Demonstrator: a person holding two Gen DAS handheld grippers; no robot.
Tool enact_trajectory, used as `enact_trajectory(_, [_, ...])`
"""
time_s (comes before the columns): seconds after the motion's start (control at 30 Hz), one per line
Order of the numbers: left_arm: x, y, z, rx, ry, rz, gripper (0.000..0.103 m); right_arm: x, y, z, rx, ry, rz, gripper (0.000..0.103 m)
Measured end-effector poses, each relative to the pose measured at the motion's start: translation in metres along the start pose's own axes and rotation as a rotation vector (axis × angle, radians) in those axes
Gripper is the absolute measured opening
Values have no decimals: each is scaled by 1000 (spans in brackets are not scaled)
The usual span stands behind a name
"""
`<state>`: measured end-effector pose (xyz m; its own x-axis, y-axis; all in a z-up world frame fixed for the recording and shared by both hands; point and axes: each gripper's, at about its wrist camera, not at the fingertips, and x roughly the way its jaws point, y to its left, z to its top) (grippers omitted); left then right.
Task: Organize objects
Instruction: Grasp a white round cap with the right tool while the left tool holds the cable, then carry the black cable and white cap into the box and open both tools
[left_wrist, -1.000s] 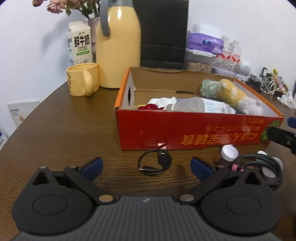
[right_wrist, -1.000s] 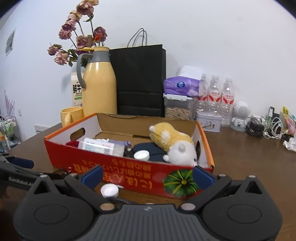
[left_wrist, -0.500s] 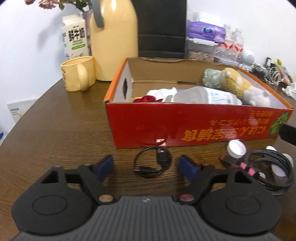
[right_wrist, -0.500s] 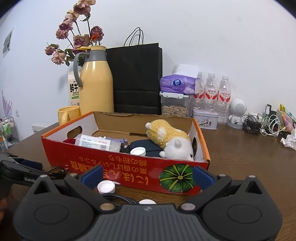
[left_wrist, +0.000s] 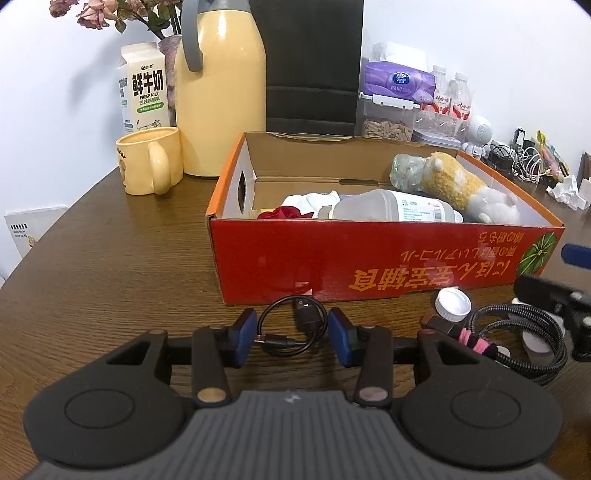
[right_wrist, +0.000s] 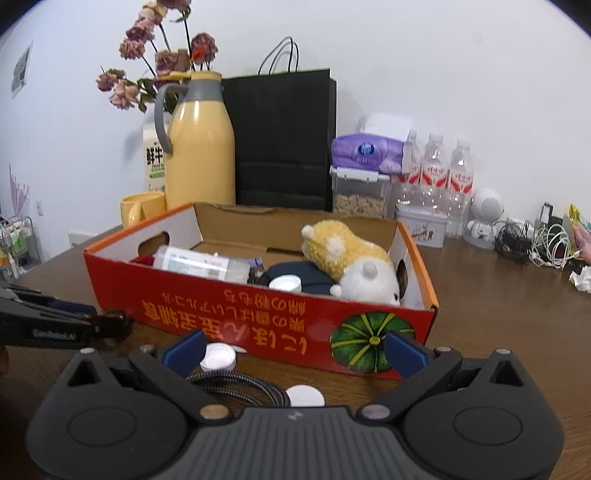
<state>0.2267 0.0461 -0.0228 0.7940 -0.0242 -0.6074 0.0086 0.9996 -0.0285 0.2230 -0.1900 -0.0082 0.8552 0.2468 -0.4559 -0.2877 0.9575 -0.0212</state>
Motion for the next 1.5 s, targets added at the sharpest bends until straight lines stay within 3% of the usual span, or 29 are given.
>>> enact_trajectory(0.3, [-3,5,1,-15,-13,-2,44,7,1,-3,-7,34,19,100])
enact_trajectory(0.43, [-8,7,1,-21,-28,5,44,15,8,0,-24,75,64,78])
enact_trajectory(0.6, [-13,11,1,-41,-44,-1,44,26,26,9,-43,134,121,63])
enact_trajectory(0.8, [-13,13,0,-51,-33,-14,44,48,51,18,-80,207,128,33])
enact_trajectory(1.03, [-12,16,0,-67,-26,-18,44,54,52,15,-66,242,103,30])
enact_trajectory(1.5, [-12,17,0,-72,-28,-20,44,40,51,13,-65,198,99,27])
